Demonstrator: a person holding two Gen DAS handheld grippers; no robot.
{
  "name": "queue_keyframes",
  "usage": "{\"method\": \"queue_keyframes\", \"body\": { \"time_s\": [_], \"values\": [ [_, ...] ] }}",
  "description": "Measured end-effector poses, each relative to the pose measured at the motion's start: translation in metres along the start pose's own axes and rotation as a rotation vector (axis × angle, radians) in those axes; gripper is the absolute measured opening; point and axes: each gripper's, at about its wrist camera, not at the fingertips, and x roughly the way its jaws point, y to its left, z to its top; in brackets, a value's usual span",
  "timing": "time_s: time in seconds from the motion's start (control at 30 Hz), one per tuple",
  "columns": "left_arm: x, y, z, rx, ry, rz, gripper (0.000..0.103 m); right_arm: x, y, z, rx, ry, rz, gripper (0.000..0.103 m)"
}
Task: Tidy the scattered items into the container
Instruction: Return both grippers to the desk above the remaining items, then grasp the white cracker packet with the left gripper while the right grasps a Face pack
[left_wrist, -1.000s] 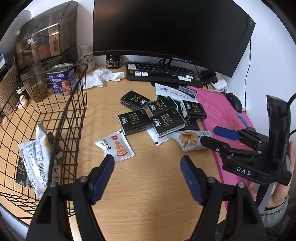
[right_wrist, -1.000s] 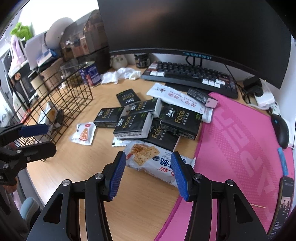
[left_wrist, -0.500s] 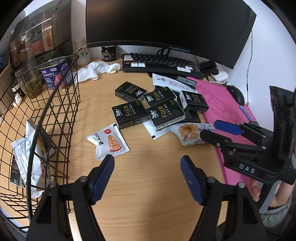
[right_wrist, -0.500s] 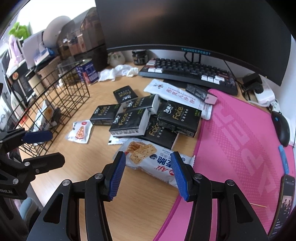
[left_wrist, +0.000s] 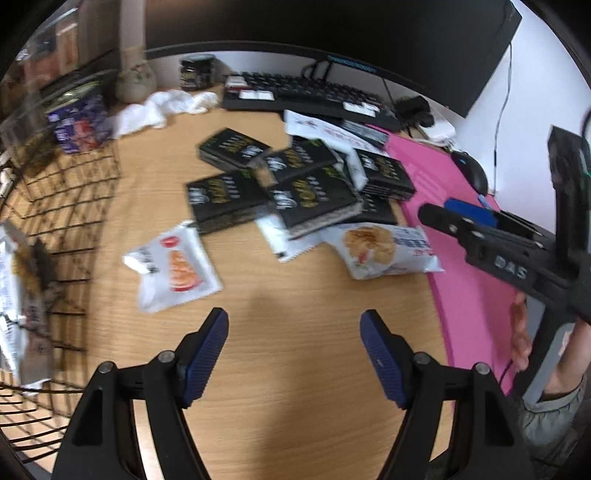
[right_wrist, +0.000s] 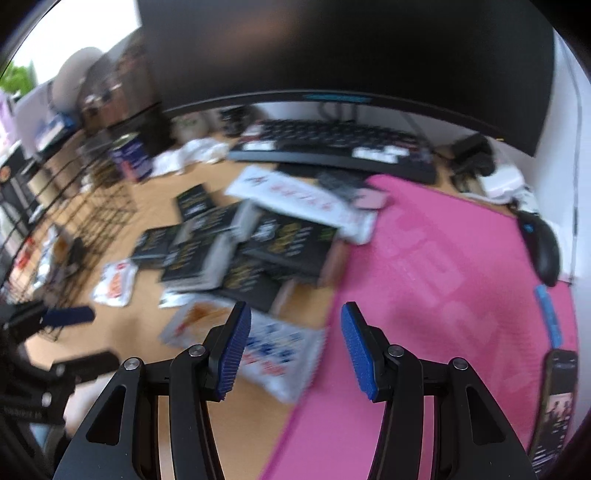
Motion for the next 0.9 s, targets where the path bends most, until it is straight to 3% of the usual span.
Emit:
{"method": "queue_keyframes", "body": {
  "time_s": [0.27, 0.43, 0.77, 0.9],
  "values": [
    [0.026, -0.017, 0.01, 0.033, 0.04, -0.002, 0.077, 0.026, -0.017, -0.002, 0.013, 0.049, -0.025, 0.05],
    [0.034, -0.013, 0.015, 0.041, 0.043, 0.071, 0.077, 0.033, -0.011, -0.006, -0.01, 0.071, -0.023, 0.05],
    [0.015, 0.029, 0.017, -0.076, 0.006, 0.112, 0.077, 0.023, 0.047, -0.021, -0.169, 0.14, 0.118, 0.051],
    [0.008, 0.037, 0.017, -0.077, 0.001, 0.136, 0.077, 0.022, 0.065, -0.027, -0.201, 0.152, 0.157, 0.051]
  ]
}}
